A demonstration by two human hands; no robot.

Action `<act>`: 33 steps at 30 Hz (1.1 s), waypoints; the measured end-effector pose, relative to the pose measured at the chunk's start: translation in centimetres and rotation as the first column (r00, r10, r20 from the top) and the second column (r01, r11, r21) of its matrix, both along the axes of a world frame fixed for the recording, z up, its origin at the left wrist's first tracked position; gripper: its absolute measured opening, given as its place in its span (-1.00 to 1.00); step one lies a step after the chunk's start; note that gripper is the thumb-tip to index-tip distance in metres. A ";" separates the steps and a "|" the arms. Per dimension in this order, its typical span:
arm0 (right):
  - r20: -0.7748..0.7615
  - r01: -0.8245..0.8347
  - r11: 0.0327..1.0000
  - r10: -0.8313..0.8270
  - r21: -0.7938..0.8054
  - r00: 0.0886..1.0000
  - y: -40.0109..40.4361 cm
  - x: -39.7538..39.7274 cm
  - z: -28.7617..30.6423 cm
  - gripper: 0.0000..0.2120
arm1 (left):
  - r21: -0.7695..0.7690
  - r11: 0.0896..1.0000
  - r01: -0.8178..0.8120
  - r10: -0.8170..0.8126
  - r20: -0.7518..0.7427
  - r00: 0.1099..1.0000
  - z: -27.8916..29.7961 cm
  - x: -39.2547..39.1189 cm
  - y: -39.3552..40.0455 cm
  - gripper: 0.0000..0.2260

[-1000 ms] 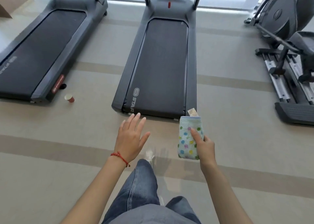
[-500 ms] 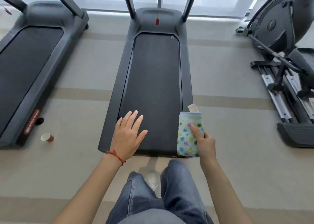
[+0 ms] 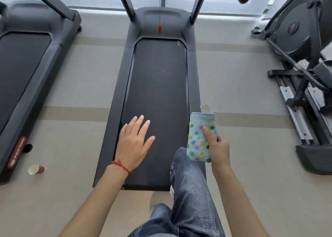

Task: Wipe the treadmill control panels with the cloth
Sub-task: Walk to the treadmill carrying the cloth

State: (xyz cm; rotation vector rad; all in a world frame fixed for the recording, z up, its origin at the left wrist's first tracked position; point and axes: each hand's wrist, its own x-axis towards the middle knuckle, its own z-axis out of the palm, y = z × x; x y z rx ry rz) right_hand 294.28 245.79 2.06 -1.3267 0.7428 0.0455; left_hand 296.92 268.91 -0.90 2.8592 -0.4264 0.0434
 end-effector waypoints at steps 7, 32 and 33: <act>-0.041 -0.037 0.999 0.037 -0.001 0.999 -3.1 10.3 5.4 -0.88 | -0.005 1.000 -0.018 0.018 0.009 1.000 5.8 10.7 -3.4 -0.43; 0.037 -0.051 0.998 0.052 -0.027 0.998 4.7 46.0 18.8 -0.70 | -0.023 0.997 0.080 -0.074 0.209 0.975 19.0 46.6 3.2 -0.46; 0.045 -0.047 0.999 0.048 -0.023 0.998 5.3 47.8 19.1 -0.70 | -0.026 0.996 0.082 -0.075 0.213 0.974 19.4 48.4 3.8 -0.46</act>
